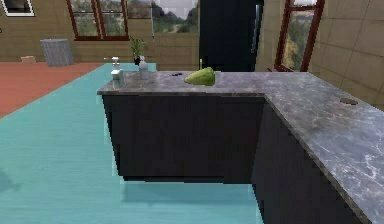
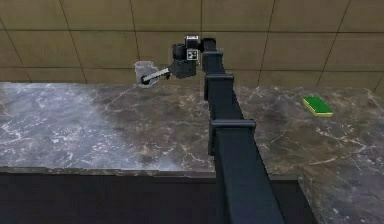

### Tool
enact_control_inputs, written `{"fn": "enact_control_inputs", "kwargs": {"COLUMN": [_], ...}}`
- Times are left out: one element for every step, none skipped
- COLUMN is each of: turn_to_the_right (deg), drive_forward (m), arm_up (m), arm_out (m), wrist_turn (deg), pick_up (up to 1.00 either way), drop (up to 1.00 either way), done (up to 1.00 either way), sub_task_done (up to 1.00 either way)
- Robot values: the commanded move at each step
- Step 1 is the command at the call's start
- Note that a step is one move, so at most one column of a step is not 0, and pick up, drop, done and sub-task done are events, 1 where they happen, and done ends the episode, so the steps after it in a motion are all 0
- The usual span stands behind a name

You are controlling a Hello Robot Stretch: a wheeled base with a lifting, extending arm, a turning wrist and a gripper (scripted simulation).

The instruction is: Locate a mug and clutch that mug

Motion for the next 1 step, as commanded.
{"fn": "enact_control_inputs", "kwargs": {"turn_to_the_right": [0.0], "drive_forward": [0.0], "arm_up": [0.0], "arm_out": [0.0], "wrist_turn": [0.0], "pick_up": [0.0], "drop": [0.0], "done": [1.0], "sub_task_done": [0.0]}}
